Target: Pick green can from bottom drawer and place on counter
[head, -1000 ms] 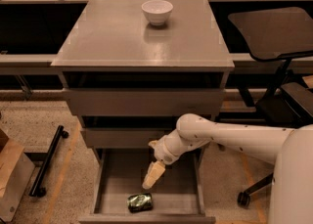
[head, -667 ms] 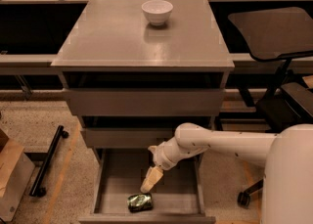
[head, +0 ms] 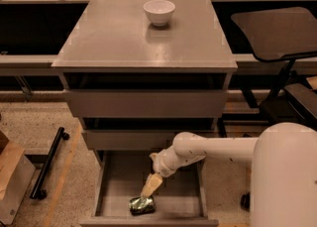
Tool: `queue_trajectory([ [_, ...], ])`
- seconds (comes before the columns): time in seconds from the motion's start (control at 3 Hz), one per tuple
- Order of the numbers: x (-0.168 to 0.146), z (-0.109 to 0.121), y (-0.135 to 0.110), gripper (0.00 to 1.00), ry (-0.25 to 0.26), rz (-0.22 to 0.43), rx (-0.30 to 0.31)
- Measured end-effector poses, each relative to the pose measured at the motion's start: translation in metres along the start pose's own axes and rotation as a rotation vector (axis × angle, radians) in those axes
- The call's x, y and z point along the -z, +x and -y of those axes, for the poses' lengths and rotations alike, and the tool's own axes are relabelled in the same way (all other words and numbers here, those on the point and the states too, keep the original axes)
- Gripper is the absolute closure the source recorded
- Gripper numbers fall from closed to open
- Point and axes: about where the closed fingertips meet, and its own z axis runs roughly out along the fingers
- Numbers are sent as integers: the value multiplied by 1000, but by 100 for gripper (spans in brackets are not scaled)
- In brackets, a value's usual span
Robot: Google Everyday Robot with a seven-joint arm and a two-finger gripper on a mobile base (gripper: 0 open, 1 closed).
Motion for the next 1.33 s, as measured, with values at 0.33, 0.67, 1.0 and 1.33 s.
queue_trajectory([
  [0.33,-20,-1,10,0,-31,13,-18],
  [0.67,-65,4,29,0,-55,6,-12],
  [1.0,-110,20,57,0,-62,-32,-27],
  [1.33,-112,20,58,0,-63,-32,-30],
])
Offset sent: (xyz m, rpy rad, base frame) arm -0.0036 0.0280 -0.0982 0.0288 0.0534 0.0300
